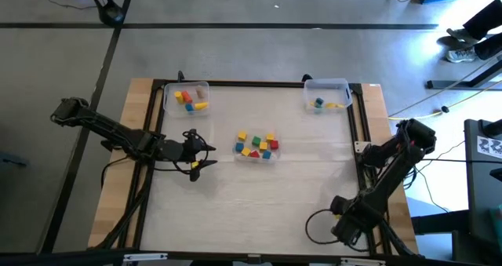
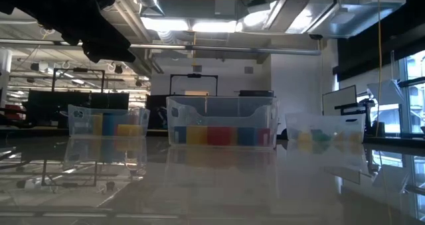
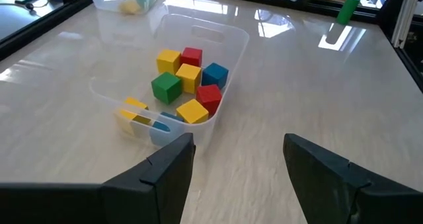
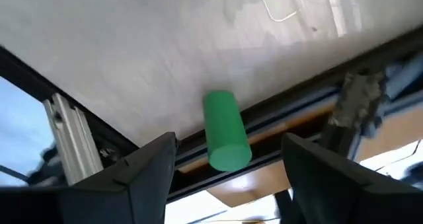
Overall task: Sort blocks by size
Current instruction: Put the green cylindrical block into the top left transparent bin
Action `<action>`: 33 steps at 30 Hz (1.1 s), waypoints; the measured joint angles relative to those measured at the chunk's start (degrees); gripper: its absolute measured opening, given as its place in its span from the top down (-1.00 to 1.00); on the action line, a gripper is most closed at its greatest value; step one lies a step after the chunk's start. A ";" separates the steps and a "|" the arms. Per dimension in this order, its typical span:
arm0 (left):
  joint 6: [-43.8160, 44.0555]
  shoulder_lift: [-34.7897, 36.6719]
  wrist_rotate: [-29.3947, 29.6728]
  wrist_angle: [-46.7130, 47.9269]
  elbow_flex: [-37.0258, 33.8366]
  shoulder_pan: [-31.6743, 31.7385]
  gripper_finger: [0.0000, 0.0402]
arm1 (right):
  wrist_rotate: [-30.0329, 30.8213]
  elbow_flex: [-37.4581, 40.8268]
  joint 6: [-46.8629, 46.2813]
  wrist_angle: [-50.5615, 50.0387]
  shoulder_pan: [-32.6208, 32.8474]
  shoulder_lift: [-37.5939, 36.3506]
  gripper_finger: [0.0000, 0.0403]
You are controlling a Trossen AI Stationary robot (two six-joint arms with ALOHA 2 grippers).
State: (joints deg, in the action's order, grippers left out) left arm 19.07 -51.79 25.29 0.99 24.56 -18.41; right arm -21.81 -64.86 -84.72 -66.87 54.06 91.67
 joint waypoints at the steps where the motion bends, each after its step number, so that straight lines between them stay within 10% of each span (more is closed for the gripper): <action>1: 0.00 -0.02 0.00 0.02 0.00 0.00 -0.10 | -0.39 0.00 1.25 0.23 0.00 0.63 -0.36; 33: -1.51 -0.02 0.01 0.09 0.00 0.02 -0.10 | 0.32 0.04 12.98 2.27 9.74 9.60 -0.31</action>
State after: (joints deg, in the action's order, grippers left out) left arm 17.56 -51.81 25.30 1.08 24.56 -18.39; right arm -21.50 -64.82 -71.75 -64.61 63.80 101.27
